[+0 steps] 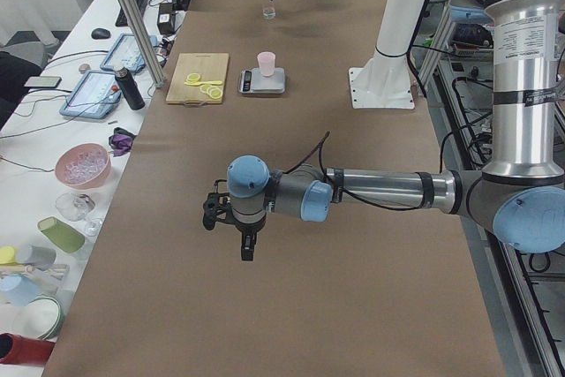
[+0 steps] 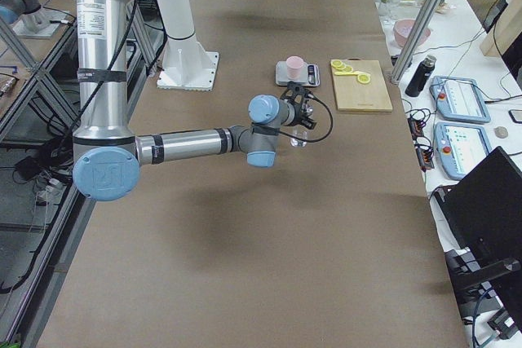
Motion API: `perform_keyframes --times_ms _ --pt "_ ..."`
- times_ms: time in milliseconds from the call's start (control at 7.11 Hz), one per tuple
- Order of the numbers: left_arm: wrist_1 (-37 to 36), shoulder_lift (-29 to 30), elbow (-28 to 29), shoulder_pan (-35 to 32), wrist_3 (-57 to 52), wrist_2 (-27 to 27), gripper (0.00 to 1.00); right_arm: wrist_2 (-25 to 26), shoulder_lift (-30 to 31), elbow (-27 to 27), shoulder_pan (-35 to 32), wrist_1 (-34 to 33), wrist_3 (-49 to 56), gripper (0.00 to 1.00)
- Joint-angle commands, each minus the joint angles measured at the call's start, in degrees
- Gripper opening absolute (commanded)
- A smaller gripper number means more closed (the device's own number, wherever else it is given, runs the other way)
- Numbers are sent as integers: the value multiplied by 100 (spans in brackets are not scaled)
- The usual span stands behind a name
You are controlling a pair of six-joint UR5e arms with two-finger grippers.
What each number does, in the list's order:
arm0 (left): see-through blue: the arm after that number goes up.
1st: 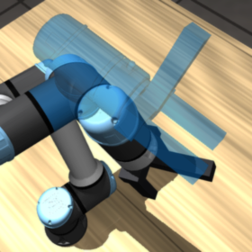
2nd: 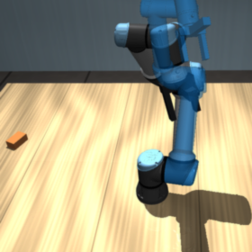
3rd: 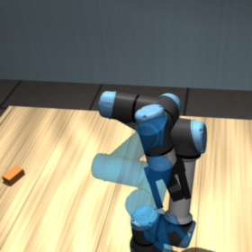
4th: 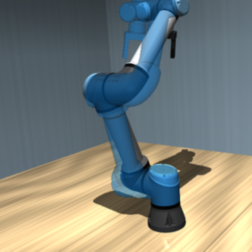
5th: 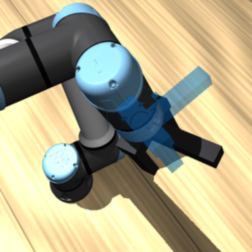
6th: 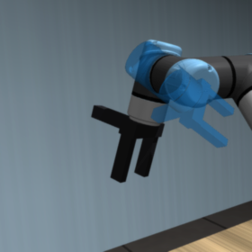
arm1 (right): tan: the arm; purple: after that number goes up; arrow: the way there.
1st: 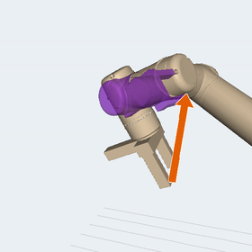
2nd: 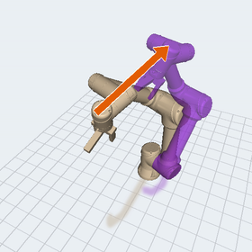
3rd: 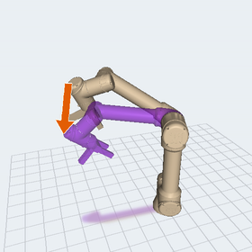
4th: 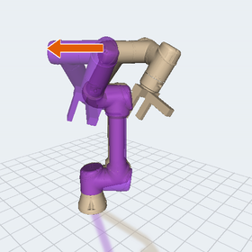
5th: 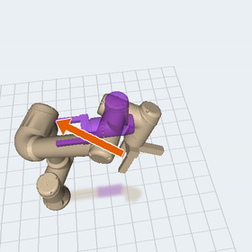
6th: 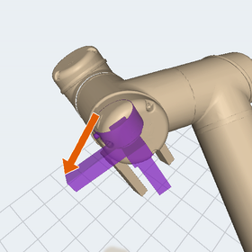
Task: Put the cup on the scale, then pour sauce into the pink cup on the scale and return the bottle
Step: 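Tilt the bottle upright and carry it back with the right gripper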
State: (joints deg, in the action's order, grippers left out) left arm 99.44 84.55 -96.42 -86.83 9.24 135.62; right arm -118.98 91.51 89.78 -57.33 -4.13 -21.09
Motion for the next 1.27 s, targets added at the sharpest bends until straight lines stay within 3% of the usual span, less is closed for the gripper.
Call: perform_keyframes --times_ms 0,422,703,1124 --pt "-3 0 -8 0 -1 0 99 -37 24 -688 -6 1060 -167 0" --pt "6 0 -8 0 -2 0 99 -29 182 -821 3 1273 -168 0" --pt "6 0 -8 0 -1 0 99 -29 183 -1321 11 1825 -168 0" --pt "6 0 9 0 -10 0 99 -20 174 -1367 11 1942 -238 0"
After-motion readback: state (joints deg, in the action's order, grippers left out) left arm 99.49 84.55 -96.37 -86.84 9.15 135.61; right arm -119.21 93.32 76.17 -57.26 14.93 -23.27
